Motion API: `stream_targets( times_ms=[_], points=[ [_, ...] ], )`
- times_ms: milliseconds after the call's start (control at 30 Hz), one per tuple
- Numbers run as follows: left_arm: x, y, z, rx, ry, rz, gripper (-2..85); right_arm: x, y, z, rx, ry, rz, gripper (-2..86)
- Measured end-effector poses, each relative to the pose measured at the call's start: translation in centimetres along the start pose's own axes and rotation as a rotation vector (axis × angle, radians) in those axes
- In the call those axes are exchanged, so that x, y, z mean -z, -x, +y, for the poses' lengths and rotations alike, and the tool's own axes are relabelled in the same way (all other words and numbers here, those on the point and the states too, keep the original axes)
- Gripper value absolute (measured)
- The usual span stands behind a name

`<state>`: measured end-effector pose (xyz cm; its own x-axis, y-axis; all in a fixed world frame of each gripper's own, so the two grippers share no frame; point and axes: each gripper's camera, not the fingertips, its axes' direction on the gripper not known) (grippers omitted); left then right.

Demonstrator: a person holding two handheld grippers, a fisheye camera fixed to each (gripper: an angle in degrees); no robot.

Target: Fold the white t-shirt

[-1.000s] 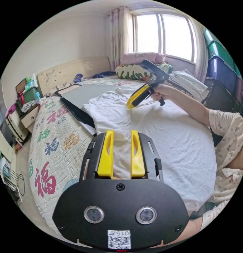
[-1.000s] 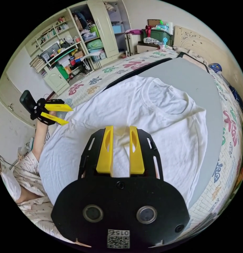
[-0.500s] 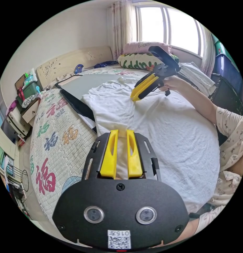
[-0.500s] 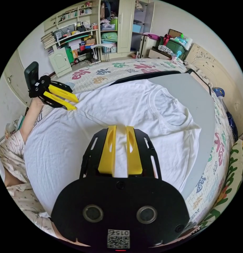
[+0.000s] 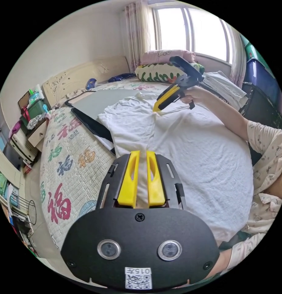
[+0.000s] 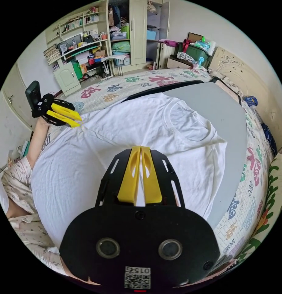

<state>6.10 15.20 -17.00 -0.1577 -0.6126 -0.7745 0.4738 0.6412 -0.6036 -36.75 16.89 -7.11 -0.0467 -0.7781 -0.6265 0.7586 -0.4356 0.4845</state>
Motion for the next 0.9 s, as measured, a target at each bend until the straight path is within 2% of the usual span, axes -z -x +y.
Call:
stream_targets(
  times_ms=[100, 167, 200, 267, 300, 367, 467, 600, 667, 733, 900],
  points=[
    [-0.6, -1.6, 2.5, -0.110, -0.031, -0.209, 2.6, -1.7, 0.0, 0.3, 0.002, 0.026, 0.055, -0.9],
    [-3.6, -5.5, 4.6, -0.285, -0.092, -0.556, 1.1, -3.3, 0.1, 0.6, 0.004, 0.028, 0.128, -0.9],
    [-4.9, -6.5, 5.1, -0.329, -0.098, -0.646, 0.8, -3.6, 0.3, 0.8, 0.008, 0.018, 0.157, -0.9],
    [-11.6, -10.2, 7.3, -0.544, -0.036, -0.953, 0.2, -5.3, 1.5, 1.3, 0.052, 0.009, 0.340, -0.9],
    [-13.5, -10.8, 8.1, -0.607, -0.008, -1.010, 0.1, -6.0, 1.9, 1.4, 0.064, 0.018, 0.408, -0.9],
    [-19.6, -12.1, 11.8, -0.812, 0.041, -1.163, -0.1, -9.0, 3.4, 2.1, 0.108, 0.031, 0.694, -1.0],
    [-23.6, -10.8, 14.8, -0.884, 0.099, -1.145, -0.2, -12.4, 4.6, 3.2, 0.180, 0.009, 0.907, -1.0],
    [-26.7, -8.2, 17.7, -0.915, 0.187, -1.157, -0.3, -16.2, 4.2, 4.3, 0.203, 0.035, 0.968, -1.0],
    [-29.3, -6.1, 19.5, -0.960, 0.331, -1.198, -0.3, -18.9, 3.3, 5.2, 0.237, 0.084, 1.055, -1.0],
    [-30.9, -4.6, 20.9, -0.995, 0.398, -1.233, -0.3, -20.0, 2.7, 5.7, 0.239, 0.073, 1.108, -1.0],
    [-33.3, -0.4, 24.3, -0.996, 0.401, -1.232, -0.4, -22.3, 0.9, 7.4, 0.269, 0.045, 1.213, -1.0]
  ],
)
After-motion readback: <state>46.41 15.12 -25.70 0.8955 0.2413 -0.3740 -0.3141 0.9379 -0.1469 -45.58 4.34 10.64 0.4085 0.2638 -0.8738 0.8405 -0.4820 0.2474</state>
